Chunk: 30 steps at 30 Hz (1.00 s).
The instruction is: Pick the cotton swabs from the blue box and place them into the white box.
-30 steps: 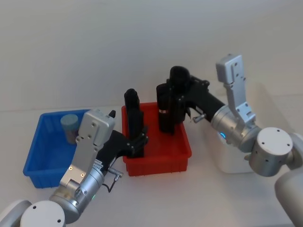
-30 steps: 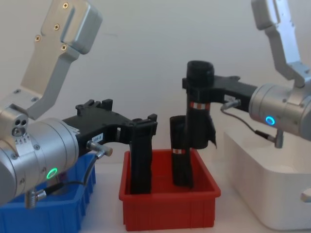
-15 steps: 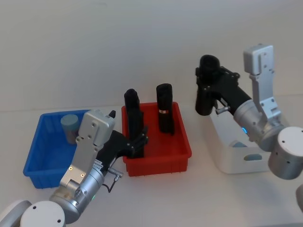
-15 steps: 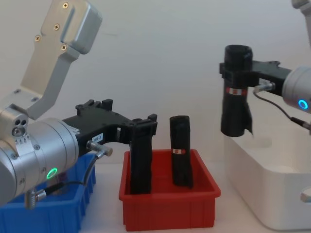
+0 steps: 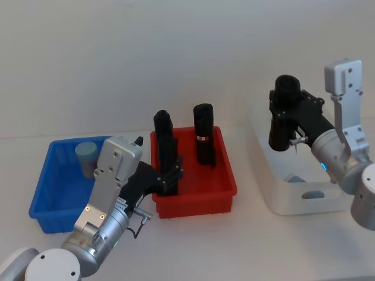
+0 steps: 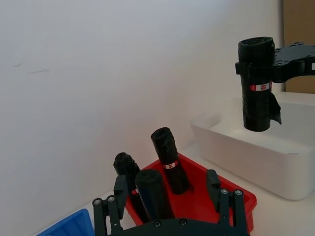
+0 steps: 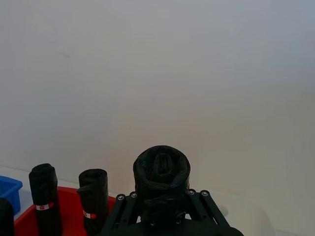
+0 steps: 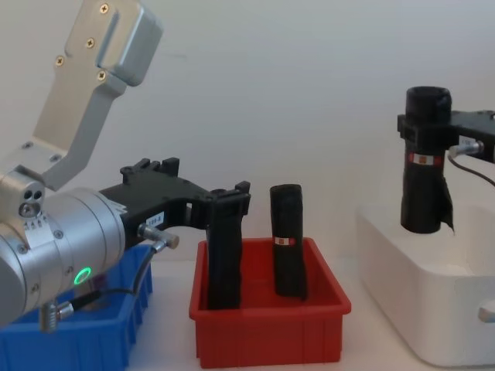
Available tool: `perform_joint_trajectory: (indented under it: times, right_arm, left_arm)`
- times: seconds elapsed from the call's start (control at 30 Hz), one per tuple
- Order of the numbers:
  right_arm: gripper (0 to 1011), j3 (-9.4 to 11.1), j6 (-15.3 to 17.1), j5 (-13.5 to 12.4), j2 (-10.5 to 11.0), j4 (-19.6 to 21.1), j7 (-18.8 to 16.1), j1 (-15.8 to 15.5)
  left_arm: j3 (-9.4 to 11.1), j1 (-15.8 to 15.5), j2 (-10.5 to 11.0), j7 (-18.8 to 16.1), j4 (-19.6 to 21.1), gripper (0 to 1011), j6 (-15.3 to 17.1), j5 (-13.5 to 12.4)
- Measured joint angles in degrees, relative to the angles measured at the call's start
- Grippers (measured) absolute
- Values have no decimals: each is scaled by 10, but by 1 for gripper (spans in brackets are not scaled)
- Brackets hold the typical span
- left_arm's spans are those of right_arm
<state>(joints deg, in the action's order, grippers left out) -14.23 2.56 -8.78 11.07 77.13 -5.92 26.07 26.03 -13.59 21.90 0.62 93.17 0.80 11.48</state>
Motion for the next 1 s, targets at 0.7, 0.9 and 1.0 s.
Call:
perform_joint_trajectory:
  times: [0.7,0.9,1.0]
  right_arm:
    - [959,10,9,-10,11,11,-9,-13]
    - [1001,13,0,-18,13,11,-20,-14]
    - [1001,14,-3,-21,14,11,-24,-15]
  left_arm:
    - [0,0,0,0,0,1004,0,0]
    - [0,0,0,0,0,1004,0,0]
    - [0,0,0,0,0,1004,0,0]
